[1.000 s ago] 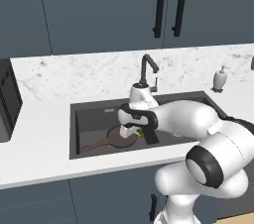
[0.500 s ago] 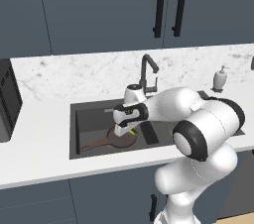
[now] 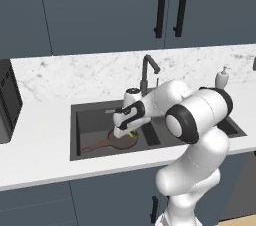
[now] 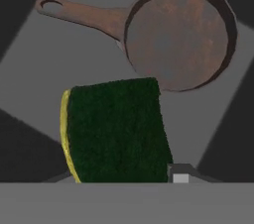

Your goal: Pick the pan and sponge and place them into the sink. Then turn on the water.

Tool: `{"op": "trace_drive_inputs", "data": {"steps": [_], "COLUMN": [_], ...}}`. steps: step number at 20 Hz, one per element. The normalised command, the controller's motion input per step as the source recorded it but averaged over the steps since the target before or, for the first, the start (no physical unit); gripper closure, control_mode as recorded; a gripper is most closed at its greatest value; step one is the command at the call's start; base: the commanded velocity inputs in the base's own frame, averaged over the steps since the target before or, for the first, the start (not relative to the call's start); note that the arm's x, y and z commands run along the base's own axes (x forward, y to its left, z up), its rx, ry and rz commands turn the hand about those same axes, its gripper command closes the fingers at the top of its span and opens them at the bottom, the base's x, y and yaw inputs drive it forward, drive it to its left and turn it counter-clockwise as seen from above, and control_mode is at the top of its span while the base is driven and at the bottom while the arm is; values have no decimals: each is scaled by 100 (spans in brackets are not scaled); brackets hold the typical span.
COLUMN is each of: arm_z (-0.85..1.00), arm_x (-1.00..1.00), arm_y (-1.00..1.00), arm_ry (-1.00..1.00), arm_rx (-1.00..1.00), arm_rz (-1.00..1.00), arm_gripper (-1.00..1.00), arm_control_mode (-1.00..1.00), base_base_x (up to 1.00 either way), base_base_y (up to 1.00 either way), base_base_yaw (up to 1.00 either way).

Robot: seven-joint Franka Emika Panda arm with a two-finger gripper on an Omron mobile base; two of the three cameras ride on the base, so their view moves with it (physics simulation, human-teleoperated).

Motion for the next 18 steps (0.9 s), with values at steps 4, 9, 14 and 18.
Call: {"op": "trace_drive_inputs", "data": {"steps": [4,9,14,18], "arm_z": [-24,-21,-28,-24], "arm_x": [12,16,20,21], "arm_y": [0,0,0,4], "arm_ry": [0,1,0,0], "arm_rx": [0,0,0,0], "arm_rz": [-5,-5,-5,-3], "arm_gripper": [100,100,100,100], "arm_control_mode": [-100,-100,-100,-100], "base_base_x": [0,0,0,0], "base_base_y": [0,0,0,0], "base_base_yaw": [0,0,0,0]}}
